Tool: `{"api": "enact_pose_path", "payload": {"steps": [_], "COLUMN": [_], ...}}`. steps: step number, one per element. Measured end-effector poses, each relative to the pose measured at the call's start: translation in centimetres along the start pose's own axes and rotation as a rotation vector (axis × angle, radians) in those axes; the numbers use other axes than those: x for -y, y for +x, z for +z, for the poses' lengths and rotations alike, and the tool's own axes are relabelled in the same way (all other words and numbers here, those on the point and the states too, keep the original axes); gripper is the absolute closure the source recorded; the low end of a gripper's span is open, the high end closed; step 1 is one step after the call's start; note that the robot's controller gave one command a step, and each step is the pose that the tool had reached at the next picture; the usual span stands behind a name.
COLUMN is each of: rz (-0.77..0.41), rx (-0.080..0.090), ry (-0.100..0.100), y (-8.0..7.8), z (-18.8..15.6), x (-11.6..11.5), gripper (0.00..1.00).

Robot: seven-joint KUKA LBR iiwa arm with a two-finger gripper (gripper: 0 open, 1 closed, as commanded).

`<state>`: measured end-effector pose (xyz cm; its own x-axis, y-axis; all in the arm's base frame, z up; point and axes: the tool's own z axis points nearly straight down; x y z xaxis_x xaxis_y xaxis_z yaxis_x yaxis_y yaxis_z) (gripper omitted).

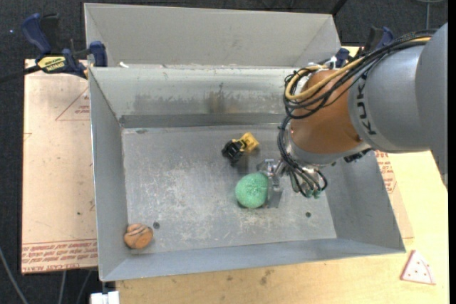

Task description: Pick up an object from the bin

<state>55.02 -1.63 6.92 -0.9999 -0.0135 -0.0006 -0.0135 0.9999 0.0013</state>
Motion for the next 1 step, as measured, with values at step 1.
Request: {"api": "enact_pose_path", "payload": {"steps": [1], "rz": [0.000], "rx": [-0.004], "ry": [0.000], "y": [0.07], "z": [-1.42], "x": [-0.01], "gripper": [1.00]}}
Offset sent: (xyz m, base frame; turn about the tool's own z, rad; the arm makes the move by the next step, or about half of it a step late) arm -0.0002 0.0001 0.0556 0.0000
